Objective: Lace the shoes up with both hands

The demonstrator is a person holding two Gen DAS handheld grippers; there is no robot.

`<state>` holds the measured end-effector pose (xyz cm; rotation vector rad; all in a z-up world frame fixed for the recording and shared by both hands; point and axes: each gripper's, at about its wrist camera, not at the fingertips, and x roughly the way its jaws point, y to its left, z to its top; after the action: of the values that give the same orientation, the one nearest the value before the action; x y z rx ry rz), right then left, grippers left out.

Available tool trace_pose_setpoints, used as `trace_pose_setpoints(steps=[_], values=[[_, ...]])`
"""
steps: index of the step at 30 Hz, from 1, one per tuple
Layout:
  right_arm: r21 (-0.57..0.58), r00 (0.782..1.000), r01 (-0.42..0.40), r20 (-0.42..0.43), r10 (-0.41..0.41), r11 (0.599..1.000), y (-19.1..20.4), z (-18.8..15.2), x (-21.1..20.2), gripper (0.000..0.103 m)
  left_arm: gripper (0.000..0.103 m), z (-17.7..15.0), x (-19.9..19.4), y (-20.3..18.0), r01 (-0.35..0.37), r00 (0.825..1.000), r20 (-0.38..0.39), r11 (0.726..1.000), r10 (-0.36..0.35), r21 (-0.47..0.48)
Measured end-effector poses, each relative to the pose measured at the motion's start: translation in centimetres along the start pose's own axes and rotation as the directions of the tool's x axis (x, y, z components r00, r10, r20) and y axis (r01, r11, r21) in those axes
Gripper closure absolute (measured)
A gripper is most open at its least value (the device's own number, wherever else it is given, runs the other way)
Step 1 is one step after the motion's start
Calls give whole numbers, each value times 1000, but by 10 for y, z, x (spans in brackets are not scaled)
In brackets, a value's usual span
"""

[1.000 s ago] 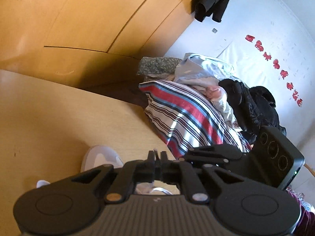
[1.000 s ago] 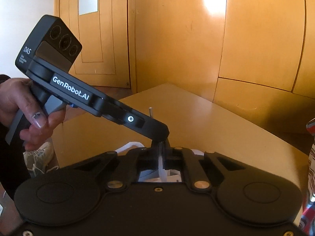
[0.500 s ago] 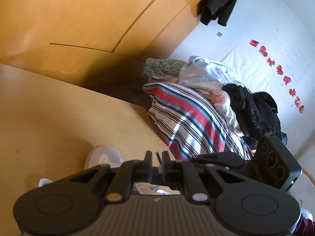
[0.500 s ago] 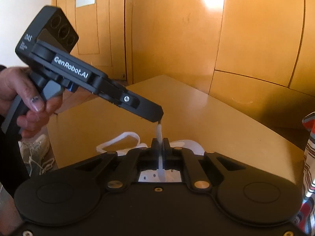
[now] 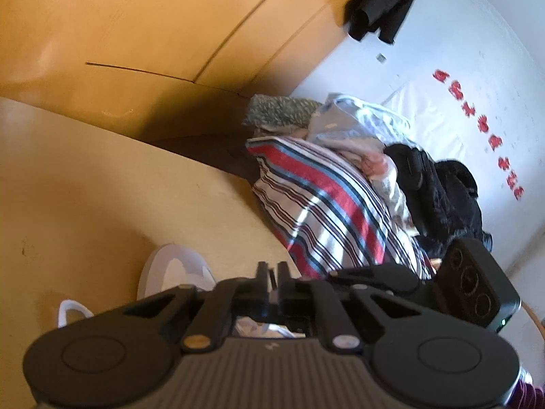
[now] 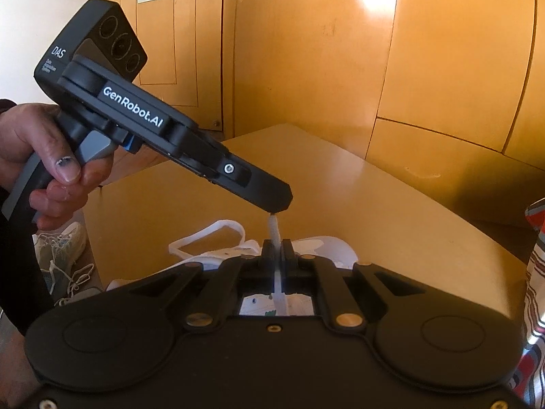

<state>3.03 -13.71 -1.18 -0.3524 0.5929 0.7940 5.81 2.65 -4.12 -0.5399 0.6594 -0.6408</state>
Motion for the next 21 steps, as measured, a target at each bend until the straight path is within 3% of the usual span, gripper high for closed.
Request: trace_pose_setpoints(steps=[5,11,19,21], values=[[6,1000,14,16,-14,1000,0,5,9,89,101,-1,0,2,-7,1000,3,1000,8,-16],[-16,999,15,38,-14,1000,3,10,9,89,101,-3,1,3,3,1000,-11,1000,-3,-18],[-6,1000,11,22,-11,1000,-2,11,17,99,101,-3,0,3,8,1000,-14,1000,-8,-20],[-8,999,29,23,-28,1000,-3,11,19,100,94,-2,-2,3,1,1000,-12,1000,-2,-25]])
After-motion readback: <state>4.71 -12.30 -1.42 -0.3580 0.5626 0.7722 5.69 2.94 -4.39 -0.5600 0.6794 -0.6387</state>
